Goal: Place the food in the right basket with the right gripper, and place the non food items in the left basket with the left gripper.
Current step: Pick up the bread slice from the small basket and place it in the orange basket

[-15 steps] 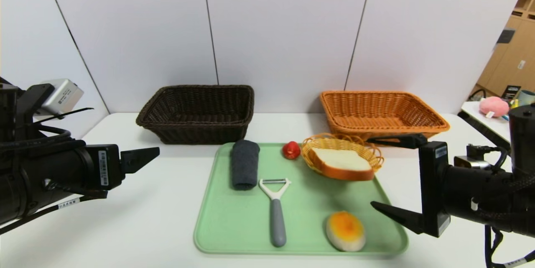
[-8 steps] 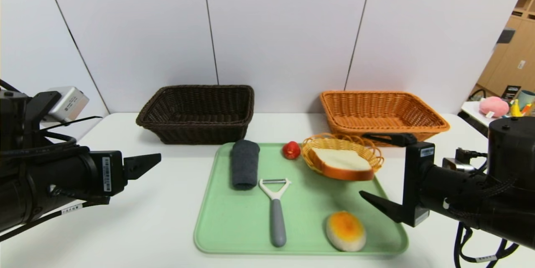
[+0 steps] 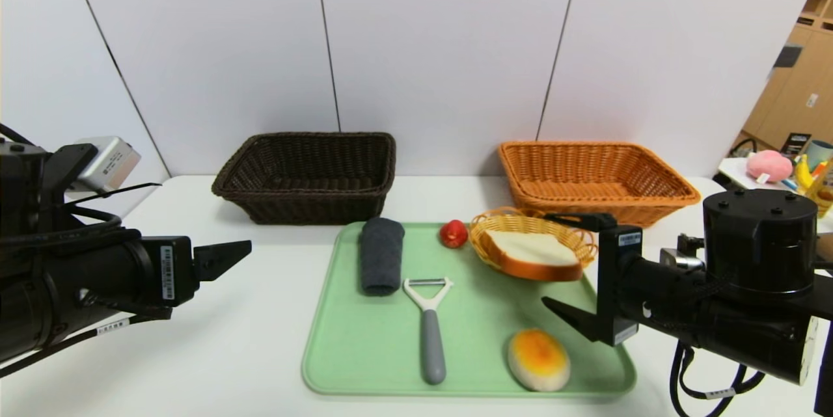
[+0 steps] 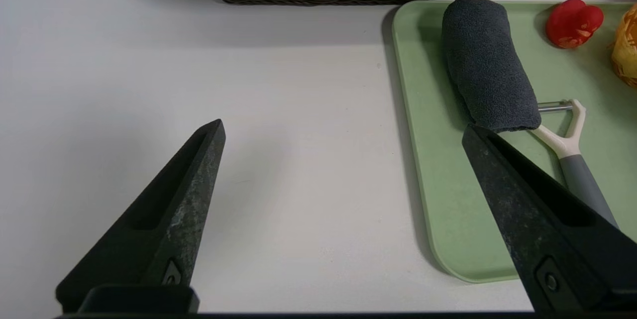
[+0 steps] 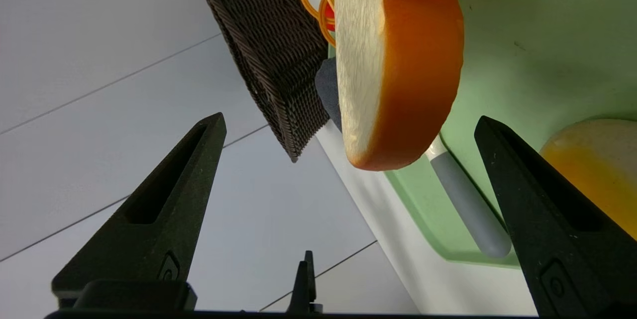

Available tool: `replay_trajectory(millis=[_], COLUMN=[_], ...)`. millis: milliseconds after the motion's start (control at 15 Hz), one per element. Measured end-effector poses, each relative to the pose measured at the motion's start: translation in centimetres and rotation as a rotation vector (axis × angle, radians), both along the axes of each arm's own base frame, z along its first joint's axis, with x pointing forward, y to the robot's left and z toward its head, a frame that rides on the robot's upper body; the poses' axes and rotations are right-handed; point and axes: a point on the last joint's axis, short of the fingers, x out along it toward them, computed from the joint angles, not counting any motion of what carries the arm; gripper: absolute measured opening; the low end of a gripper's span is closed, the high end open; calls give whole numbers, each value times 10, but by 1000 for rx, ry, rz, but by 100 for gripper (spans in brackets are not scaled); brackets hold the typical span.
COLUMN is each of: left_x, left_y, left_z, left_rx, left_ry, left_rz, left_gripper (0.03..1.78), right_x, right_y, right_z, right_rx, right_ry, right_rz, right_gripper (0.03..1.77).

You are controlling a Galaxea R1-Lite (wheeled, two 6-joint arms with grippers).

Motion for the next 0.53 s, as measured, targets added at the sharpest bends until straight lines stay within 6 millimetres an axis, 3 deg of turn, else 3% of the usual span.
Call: replay_trajectory(millis=[67, 267, 533], left_x=[0, 0, 0], left_y=[0, 0, 0], left_z=[0, -1, 0], left_rx=[0, -1, -3], left_ry=[1, 3, 0], left_rz=[1, 1, 4], left_gripper=[169, 169, 169], right_x=[2, 7, 13], right_y=[1, 3, 6], right_z=[0, -4, -7], right_rx=[-1, -8, -12], right_ry=[1, 16, 24], right_rz=[-1, -5, -6], right_gripper=[171, 122, 78])
